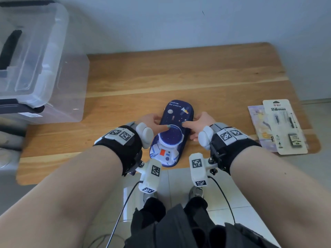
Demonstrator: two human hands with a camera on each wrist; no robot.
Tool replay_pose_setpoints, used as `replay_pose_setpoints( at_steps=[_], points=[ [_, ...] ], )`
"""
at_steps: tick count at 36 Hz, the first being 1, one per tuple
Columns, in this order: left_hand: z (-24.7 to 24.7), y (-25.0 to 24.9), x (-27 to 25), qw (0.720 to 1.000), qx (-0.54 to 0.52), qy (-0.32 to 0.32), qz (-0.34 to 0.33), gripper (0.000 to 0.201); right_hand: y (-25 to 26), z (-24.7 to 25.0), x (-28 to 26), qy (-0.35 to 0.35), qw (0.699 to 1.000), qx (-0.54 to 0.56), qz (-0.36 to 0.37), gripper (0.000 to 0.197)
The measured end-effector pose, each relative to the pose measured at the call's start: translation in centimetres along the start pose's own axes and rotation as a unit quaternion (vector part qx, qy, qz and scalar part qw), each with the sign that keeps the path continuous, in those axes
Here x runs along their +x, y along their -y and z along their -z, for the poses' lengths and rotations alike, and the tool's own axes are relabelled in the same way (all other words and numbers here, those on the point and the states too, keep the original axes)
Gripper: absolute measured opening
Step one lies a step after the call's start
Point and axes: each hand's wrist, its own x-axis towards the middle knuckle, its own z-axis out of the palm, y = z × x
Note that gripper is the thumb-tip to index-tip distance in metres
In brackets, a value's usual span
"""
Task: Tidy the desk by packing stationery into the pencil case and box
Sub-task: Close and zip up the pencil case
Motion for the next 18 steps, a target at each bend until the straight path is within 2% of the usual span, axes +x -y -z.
replay_pose_setpoints(
  at_steps=[2,6,11,12,16,18],
  points=[
    [-0.5,-0.3,-0.1,1.0,0.006,0.003,-0.003,0.046,-0.2,0.1,-0.5,0.012,0.999,0.033,-0.007,0.032],
    [-1.2,-0.7,-0.2,1.0,0.025,-0.009,-0.015,0.045,-0.9,0.0,-1.5,0.058,0.996,0.067,-0.022,0.048],
    [0.0,-1.3,0.1,0.997,0.065,-0.025,-0.035,0.047,-0.7,-0.2,-2.4,0.1,0.984,0.144,-0.035,0.023],
    [0.3,-1.4,0.2,0.996,0.072,-0.028,-0.038,0.048,-0.7,-0.4,-2.5,0.1,0.98,0.164,-0.041,0.021],
    [1.1,-2.1,0.1,0.991,0.118,-0.011,-0.065,0.045,-1.1,-1.6,-2.9,0.078,0.97,0.223,-0.064,0.04],
    [1.3,-2.4,-0.3,0.986,0.138,0.005,-0.092,0.051,-1.3,-2.0,-3.2,0.075,0.964,0.243,-0.076,0.039]
  ],
)
